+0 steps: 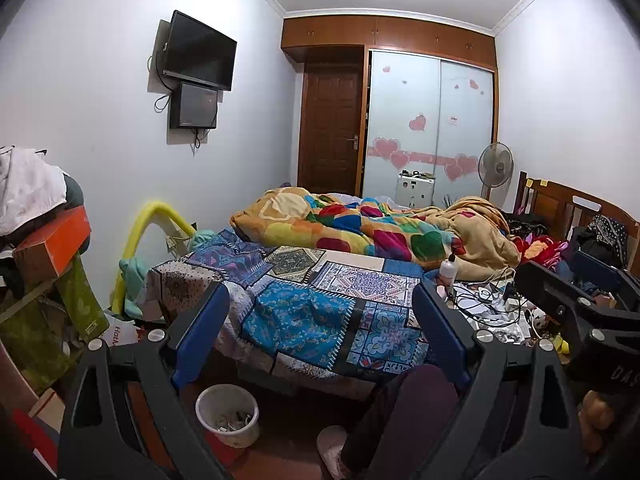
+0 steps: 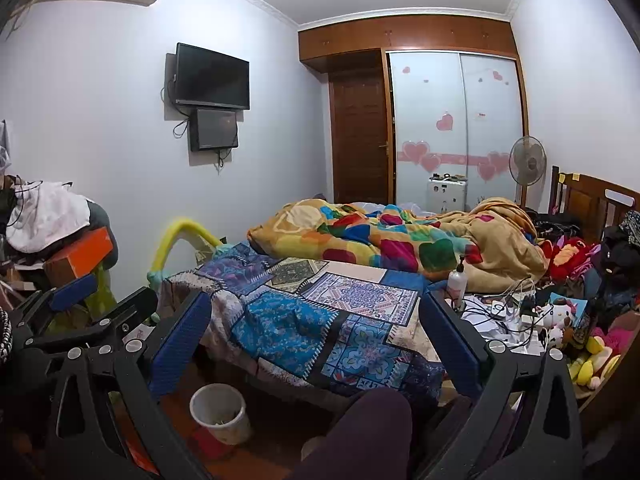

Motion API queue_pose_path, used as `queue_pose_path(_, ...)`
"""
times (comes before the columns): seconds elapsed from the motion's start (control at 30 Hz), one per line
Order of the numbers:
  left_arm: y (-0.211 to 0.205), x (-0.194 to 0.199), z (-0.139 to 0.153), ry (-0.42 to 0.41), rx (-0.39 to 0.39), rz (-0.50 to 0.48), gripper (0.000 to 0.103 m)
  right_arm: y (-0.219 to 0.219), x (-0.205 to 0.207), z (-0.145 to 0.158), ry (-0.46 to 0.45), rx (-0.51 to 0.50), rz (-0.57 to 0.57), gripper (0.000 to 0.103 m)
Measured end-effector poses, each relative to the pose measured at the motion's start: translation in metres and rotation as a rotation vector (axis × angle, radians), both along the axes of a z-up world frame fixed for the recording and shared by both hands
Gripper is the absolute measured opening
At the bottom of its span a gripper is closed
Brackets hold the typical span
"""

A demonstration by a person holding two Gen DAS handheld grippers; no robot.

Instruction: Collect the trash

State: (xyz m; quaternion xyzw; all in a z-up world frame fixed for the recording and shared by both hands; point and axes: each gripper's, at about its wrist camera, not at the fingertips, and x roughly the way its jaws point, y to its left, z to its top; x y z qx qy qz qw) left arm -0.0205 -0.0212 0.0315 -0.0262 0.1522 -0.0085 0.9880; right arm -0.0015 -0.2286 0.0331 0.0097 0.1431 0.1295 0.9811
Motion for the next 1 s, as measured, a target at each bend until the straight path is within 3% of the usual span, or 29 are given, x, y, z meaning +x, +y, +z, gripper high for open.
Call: queue_pose_path(1.0,-0.013,-0.002,-0.002,0.002,-0.002,0.009,0.093,-0.001,0.002,0.0,0.005,0.0,0.006,0.103)
